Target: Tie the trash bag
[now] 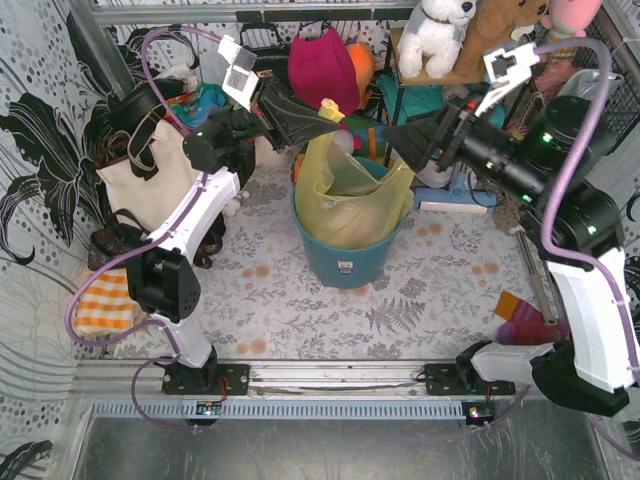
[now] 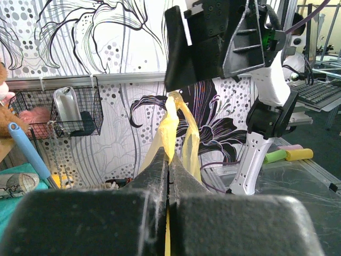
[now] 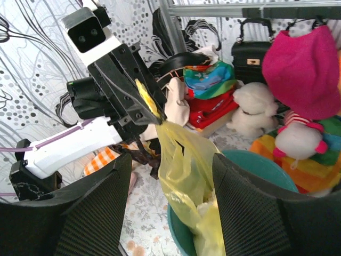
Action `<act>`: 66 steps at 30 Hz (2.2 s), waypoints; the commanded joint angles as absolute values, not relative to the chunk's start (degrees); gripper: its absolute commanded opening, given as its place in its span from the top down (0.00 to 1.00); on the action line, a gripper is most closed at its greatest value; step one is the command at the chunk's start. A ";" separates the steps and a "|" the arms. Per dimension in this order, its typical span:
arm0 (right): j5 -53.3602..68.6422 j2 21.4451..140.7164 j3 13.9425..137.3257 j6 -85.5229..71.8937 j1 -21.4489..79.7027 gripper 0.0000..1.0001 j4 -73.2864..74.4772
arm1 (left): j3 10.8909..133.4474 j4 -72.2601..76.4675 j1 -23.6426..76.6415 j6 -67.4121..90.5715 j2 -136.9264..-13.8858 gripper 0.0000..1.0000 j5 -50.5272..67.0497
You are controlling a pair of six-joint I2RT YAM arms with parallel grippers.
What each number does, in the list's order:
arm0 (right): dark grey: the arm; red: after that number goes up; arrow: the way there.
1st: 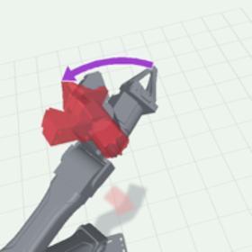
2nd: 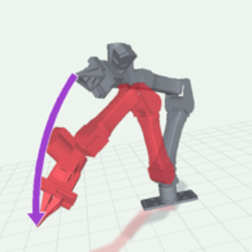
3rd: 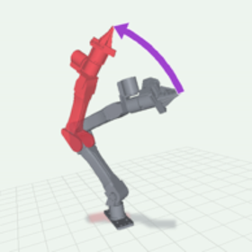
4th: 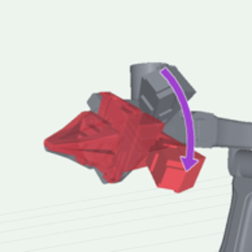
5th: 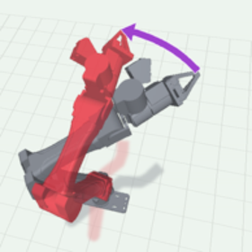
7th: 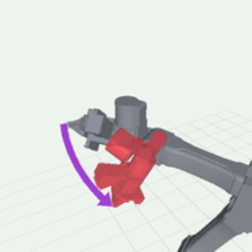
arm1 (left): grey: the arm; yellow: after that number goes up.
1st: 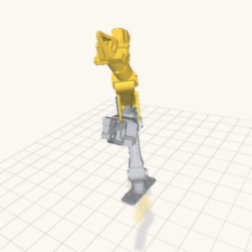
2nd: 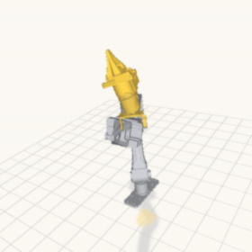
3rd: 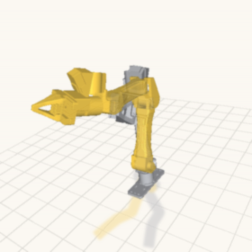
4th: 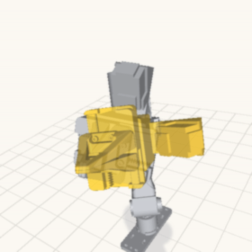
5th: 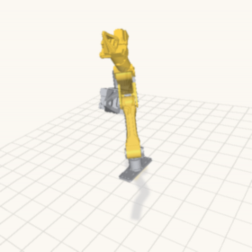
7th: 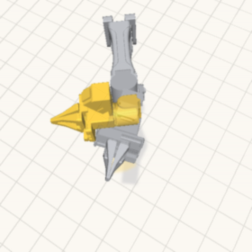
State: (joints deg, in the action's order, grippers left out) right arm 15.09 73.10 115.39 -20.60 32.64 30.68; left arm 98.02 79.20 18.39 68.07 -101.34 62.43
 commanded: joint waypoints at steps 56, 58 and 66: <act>-3.84 85.54 124.21 -7.97 31.82 1.00 24.14 | 79.74 21.34 23.35 27.30 -68.34 1.00 30.50; -4.48 81.61 116.48 -9.14 31.82 1.00 21.55 | 76.56 24.48 23.38 28.39 -68.21 1.00 31.14; -4.69 74.07 101.38 -11.03 31.83 1.00 15.86 | 68.66 31.05 23.46 30.56 -65.45 0.86 26.98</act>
State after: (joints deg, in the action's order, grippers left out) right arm -4.14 75.75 101.80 -9.78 32.05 21.93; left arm 68.03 25.15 23.22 30.39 -68.07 30.81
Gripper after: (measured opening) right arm 0.003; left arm 0.086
